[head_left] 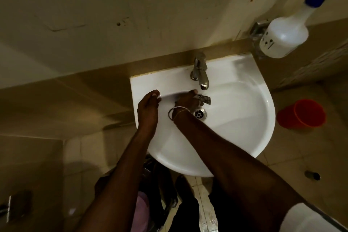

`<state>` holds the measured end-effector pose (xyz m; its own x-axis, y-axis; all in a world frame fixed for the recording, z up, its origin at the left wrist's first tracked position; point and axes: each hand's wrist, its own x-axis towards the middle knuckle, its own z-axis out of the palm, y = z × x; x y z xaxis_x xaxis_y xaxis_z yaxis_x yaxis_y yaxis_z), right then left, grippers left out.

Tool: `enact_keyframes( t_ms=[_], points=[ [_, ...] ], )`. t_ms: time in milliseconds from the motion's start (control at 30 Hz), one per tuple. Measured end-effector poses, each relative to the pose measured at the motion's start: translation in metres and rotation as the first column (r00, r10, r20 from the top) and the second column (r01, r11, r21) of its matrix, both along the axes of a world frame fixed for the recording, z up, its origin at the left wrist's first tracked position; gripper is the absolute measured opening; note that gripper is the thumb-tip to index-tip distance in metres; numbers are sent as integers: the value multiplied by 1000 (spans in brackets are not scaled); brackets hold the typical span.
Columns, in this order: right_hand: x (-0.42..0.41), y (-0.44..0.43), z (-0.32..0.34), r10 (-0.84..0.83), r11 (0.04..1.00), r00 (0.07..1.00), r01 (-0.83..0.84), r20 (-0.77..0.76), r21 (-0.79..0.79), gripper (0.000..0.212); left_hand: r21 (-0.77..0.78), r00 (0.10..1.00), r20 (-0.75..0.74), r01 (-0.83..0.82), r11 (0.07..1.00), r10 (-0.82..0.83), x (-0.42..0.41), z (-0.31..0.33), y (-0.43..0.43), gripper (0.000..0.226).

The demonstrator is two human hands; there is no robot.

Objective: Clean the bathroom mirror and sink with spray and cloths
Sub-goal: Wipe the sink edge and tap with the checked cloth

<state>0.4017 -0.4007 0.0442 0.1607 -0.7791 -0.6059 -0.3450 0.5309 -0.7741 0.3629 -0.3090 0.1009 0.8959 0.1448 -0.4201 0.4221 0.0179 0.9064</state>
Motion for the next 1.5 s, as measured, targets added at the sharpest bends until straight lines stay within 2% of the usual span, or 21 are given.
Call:
enact_keyframes(
  t_ms=[100, 167, 267, 333, 400, 433, 500, 567, 600, 700, 800, 900, 1033, 1100, 1167, 1233, 1300, 1400, 1500],
  points=[
    [-1, -9, 2, -61, 998, 995, 60, 84, 12, 52, -16, 999, 33, 17, 1000, -17, 3, -2, 1, 27],
    [-2, -1, 2, 7, 1000, 998, -7, 66, 8, 68, -13, 999, 38, 1, 1000, -1, 2, -4, 1, 23],
    [-5, 31, 11, 274, 962, 961, -272, -47, 33, 90, 6, 995, 65, -72, 997, 71, -2, -8, 9, 21],
    [-12, 55, 15, 510, 860, 856, -510, -84, 23, 87, 31, 987, 88, -135, 990, 132, -8, -7, 16, 20],
    [-27, 66, 10, 759, 639, 640, -767, -120, -50, 77, 61, 975, 119, -193, 979, 185, -15, -5, 22, 23],
    [-38, 65, 5, 859, 481, 490, -872, -150, -93, 69, 72, 970, 132, -213, 974, 202, -20, -5, 26, 24],
    [-68, 55, -4, 962, 180, 207, -971, -180, -155, 54, 80, 963, 156, -236, 968, 222, -28, -4, 29, 25],
    [-102, 46, -14, 953, -81, -10, -971, -301, -225, 69, 54, 960, 171, -232, 971, 220, -34, -3, 26, 23],
    [-117, 39, -18, 929, -178, -86, -956, -359, -231, 77, 46, 962, 170, -224, 973, 214, -37, -3, 23, 22],
    [-145, 1, -22, 862, -399, -292, -895, -415, -200, 78, 22, 971, 154, -186, 982, 181, -45, -1, 10, 21],
    [-167, -53, -6, 735, -583, -471, -806, -488, -100, 78, 19, 982, 128, -142, 990, 138, -52, 0, -3, 22],
    [-181, -108, 0, 595, -685, -602, -726, -533, 56, 77, 24, 989, 86, -127, 992, 124, -59, 1, -17, 23],
    [-185, -172, 9, 391, -728, -618, -661, -682, 181, 77, 9, 995, 46, -95, 995, 94, -69, 3, -32, 24],
    [-176, -198, 14, 304, -728, -579, -653, -756, 209, 76, 12, 996, 43, -76, 997, 76, -73, 2, -36, 24],
    [-165, -218, 14, 248, -722, -500, -666, -830, 186, 76, 25, 997, 42, -64, 998, 63, -76, 0, -38, 23],
    [-152, -230, 0, 253, -705, -396, -700, -883, 112, 76, 41, 997, 39, -64, 997, 63, -79, -2, -39, 24],
    [-140, -229, -19, 279, -680, -340, -731, -898, 66, 78, 46, 997, 32, -76, 996, 75, -81, -4, -40, 24],
    [-124, -200, -43, 349, -626, -336, -778, -875, 49, 77, 62, 995, 19, -95, 994, 94, -85, -7, -38, 25],
    [-113, -150, -62, 514, -552, -344, -834, -785, 4, 77, 76, 993, -10, -113, 991, 114, -87, -7, -36, 25]
  ],
)
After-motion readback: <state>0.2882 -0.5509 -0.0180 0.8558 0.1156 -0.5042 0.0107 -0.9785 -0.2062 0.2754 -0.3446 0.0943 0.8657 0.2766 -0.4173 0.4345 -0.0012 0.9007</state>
